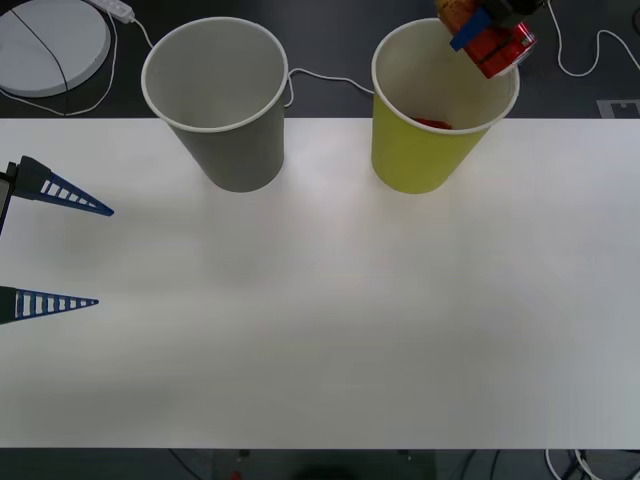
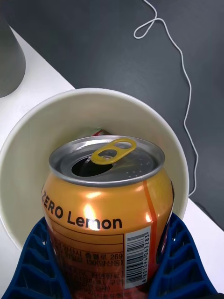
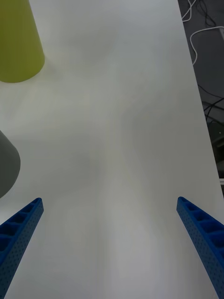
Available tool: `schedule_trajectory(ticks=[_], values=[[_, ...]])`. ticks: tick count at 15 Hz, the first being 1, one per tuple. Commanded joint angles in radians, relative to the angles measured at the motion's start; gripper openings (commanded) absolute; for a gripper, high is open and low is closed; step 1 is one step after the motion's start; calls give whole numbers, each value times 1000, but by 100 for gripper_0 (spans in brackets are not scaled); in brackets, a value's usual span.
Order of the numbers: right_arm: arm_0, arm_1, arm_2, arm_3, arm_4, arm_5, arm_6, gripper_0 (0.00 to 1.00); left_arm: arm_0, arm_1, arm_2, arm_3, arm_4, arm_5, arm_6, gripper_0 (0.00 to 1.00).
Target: Put the can into the green bin and the plastic bottle into the gray bin
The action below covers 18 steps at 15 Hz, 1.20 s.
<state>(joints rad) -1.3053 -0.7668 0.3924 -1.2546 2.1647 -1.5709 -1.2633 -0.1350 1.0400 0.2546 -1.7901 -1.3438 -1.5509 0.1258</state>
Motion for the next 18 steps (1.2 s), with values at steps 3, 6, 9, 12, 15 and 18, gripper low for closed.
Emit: schedule_trajectory(ticks=[3,6,9,12,15,18], values=[[-8,11,3,9,4,0,87,70,0,0,0,0,0,0,0,100],[-8,7,3,9,-11,0,124,100,0,0,0,0,0,0,0,100],[-6,-32,3,7,-98,0,134,100,0,0,0,0,0,0,0,100],[37,-88,-63,6,-223,0,208,100,0,0,0,0,0,0,0,100],[84,-138,-139,-9,-324,0,344,100,0,0,0,0,0,0,0,100],[147,-178,-221,-16,-428,0,487,100,0,0,0,0,0,0,0,100]])
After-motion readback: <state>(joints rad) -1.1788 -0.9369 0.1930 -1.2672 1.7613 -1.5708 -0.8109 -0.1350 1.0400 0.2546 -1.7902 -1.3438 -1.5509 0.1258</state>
